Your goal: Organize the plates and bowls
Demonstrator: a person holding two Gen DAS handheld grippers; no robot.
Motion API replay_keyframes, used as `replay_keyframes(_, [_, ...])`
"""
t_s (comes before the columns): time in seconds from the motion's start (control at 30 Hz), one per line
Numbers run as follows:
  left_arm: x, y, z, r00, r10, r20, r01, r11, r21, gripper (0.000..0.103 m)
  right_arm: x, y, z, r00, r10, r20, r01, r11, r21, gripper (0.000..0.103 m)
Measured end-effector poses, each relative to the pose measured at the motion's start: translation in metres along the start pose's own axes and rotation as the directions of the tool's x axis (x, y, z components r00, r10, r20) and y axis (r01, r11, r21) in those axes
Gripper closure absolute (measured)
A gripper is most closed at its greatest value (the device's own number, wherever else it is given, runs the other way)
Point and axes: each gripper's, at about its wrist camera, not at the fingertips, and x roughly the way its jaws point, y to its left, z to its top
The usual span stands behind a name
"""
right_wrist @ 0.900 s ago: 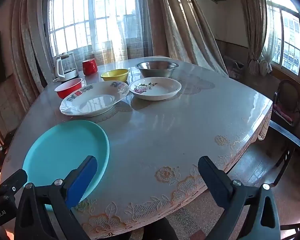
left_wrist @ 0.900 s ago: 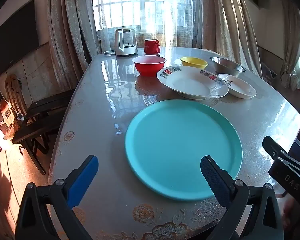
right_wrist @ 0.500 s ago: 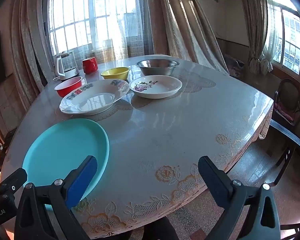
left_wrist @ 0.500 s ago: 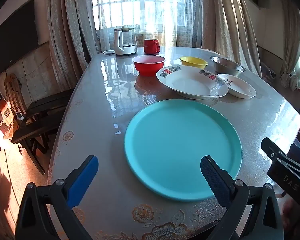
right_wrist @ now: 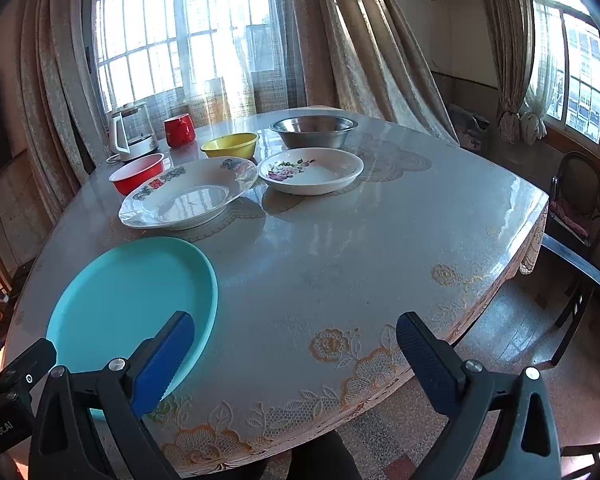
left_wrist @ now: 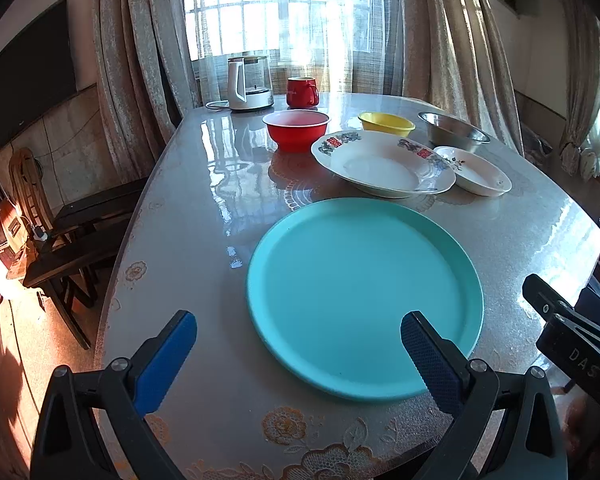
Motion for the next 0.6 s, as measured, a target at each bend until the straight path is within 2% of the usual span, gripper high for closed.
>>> replay_keyframes(0.6, [-0.0019,-0.0005,-0.0006,1.0,0.001,0.001,-0.001,1.0,0.001,0.0,0.0,-0.0014,-0.0002,1.0,0.005,-0.002,-0.005,1.0,-0.002,0.0])
